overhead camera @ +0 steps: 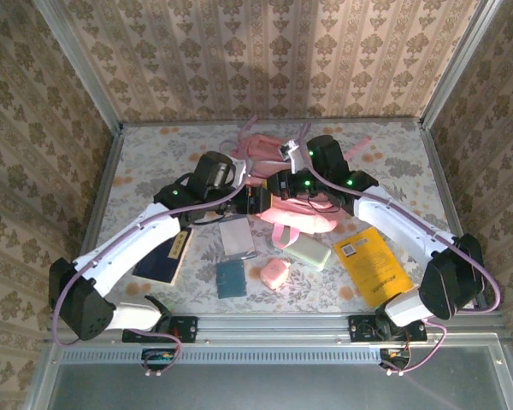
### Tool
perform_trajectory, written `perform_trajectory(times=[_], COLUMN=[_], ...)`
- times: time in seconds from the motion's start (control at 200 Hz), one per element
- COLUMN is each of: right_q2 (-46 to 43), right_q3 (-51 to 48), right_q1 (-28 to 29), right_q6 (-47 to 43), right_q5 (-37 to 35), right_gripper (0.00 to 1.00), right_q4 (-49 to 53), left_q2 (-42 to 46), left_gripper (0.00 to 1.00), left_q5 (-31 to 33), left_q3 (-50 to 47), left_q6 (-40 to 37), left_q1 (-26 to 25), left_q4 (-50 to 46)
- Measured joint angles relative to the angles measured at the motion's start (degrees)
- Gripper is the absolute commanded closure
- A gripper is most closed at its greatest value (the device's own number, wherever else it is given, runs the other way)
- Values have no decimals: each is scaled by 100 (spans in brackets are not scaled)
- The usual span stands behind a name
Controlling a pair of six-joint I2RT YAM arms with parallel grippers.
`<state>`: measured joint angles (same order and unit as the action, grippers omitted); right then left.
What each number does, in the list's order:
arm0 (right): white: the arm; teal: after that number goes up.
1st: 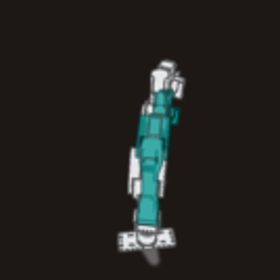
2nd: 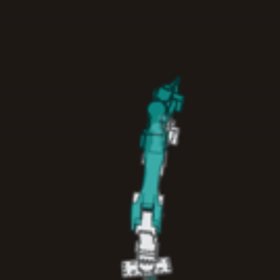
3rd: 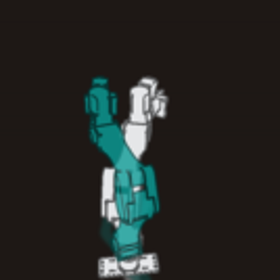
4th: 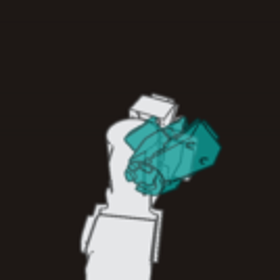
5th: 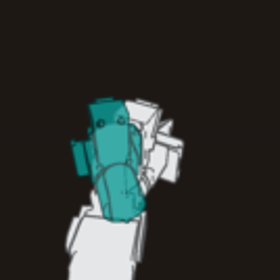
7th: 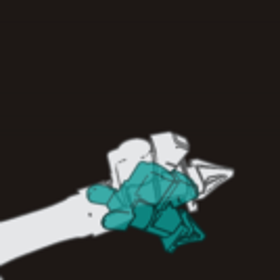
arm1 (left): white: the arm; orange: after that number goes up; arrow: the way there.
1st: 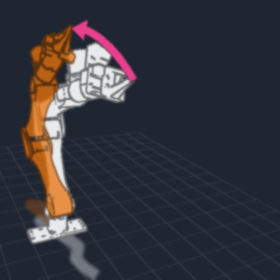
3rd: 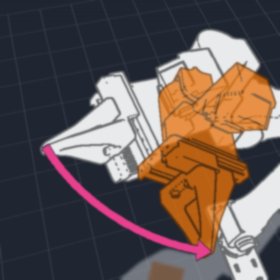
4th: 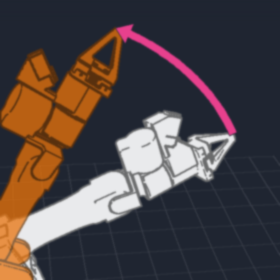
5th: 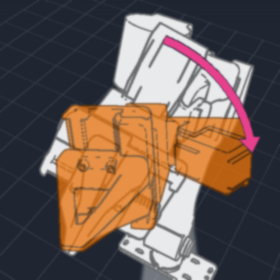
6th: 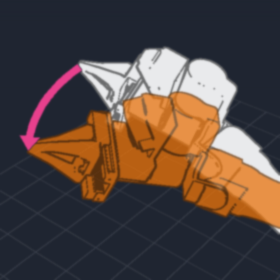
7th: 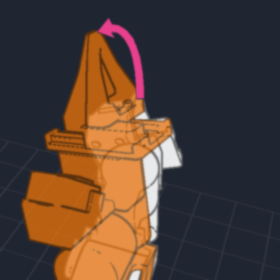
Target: Pack the student bag
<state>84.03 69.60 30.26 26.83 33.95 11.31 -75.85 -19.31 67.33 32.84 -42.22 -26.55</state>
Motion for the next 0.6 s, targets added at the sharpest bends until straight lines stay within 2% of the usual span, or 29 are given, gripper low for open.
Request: perform_trajectory(times=[0.07,0.195,0.45,0.6], right_q2=[55,168,179,175], right_q3=[0,0,105,127], right_q1=[-39,-76,-11,4], right_q6=[192,450,232,76], right_q5=[140,363,420,433], right_gripper=[100,100,100,100], right_q4=[-92,-214,-107,92], left_q2=[-63,-109,122,621], left_gripper=[45,68,71,89], left_q5=[9,138,144,35], left_q3=[24,79,85,-13], left_q6=[-7,-98,-199,-286], left_q1=[31,83,457,981], left_q4=[0,-125,-299,-275])
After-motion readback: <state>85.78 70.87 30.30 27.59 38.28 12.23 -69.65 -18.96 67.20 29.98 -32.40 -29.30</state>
